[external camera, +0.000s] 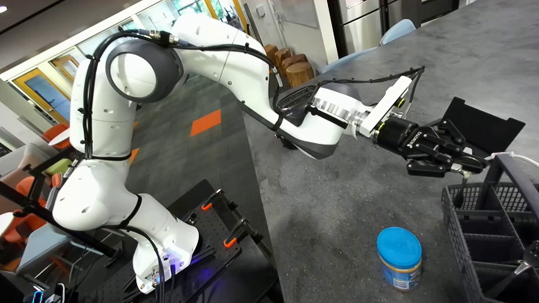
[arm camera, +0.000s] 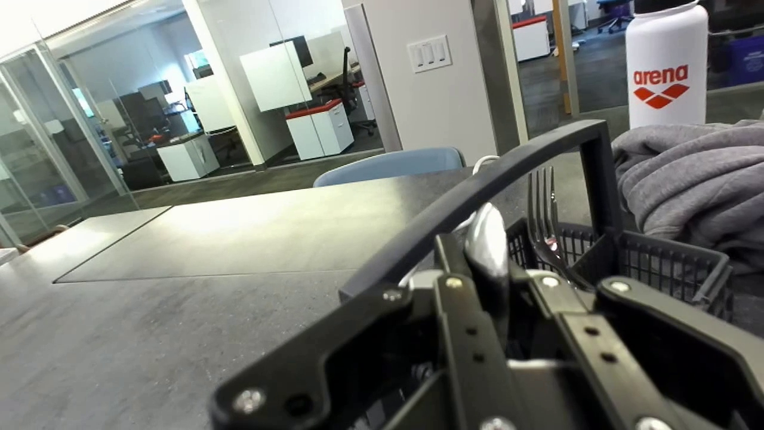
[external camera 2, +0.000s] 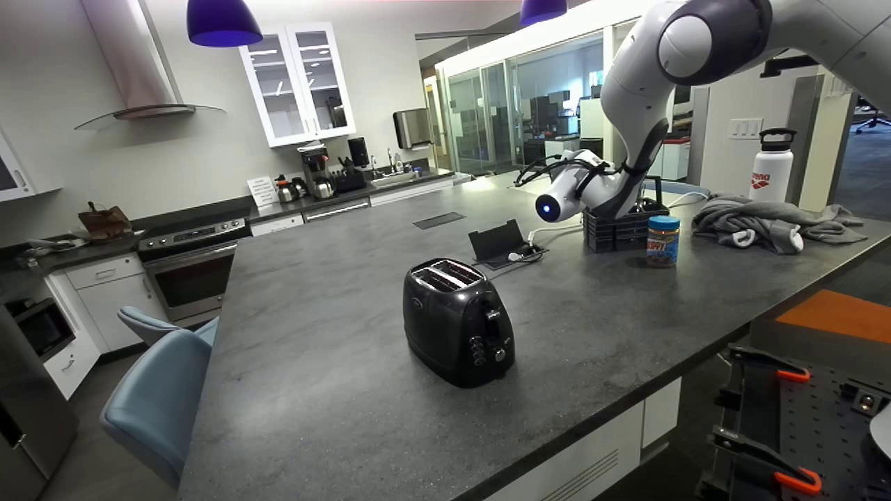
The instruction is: Pick up the spoon and place it in the utensil holder
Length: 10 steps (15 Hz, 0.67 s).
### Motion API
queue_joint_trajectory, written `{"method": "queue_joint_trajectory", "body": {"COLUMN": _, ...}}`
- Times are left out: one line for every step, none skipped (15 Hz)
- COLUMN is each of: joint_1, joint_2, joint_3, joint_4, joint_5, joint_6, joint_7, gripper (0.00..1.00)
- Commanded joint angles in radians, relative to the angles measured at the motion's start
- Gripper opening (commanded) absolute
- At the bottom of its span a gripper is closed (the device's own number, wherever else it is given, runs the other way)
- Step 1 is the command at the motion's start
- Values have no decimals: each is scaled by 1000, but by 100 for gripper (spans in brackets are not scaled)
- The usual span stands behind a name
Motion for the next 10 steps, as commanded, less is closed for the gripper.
{"method": "queue_joint_trajectory", "body": {"joint_1": 10, "joint_2": 11, "joint_3": -2, "joint_4": 12, "joint_5": -4, "joint_6": -39, "joint_7": 39, "gripper": 37}}
{"method": "queue_joint_trajectory", "body": {"joint_1": 9, "joint_2": 9, "joint_3": -2, "joint_4": 11, "joint_5": -4, "joint_6": -40, "joint_7": 43, "gripper": 44}}
{"method": "queue_joint_trajectory", "body": {"joint_1": 9, "joint_2": 6, "joint_3": -1, "joint_4": 9, "joint_5": -1, "joint_6": -42, "joint_7": 41, "gripper": 51}}
{"method": "queue_joint_trajectory", "body": {"joint_1": 8, "joint_2": 3, "joint_3": 0, "joint_4": 9, "joint_5": 2, "joint_6": -43, "joint_7": 41, "gripper": 59}}
{"method": "queue_joint_trajectory", "body": {"joint_1": 8, "joint_2": -4, "joint_3": 0, "joint_4": 6, "joint_5": 5, "joint_6": -44, "joint_7": 40, "gripper": 66}}
{"method": "queue_joint_trajectory", "body": {"joint_1": 8, "joint_2": -13, "joint_3": 2, "joint_4": -1, "joint_5": 7, "joint_6": -41, "joint_7": 36, "gripper": 75}}
{"method": "queue_joint_trajectory", "body": {"joint_1": 10, "joint_2": -28, "joint_3": 3, "joint_4": -13, "joint_5": 7, "joint_6": -38, "joint_7": 38, "gripper": 82}}
{"method": "queue_joint_trajectory", "body": {"joint_1": 12, "joint_2": -39, "joint_3": 4, "joint_4": -21, "joint_5": 8, "joint_6": -37, "joint_7": 36, "gripper": 90}}
{"method": "queue_joint_trajectory", "body": {"joint_1": 16, "joint_2": -59, "joint_3": 5, "joint_4": -35, "joint_5": 8, "joint_6": -37, "joint_7": 40, "gripper": 97}}
{"method": "queue_joint_trajectory", "body": {"joint_1": 21, "joint_2": -81, "joint_3": 5, "joint_4": -52, "joint_5": 12, "joint_6": -41, "joint_7": 44, "gripper": 100}}
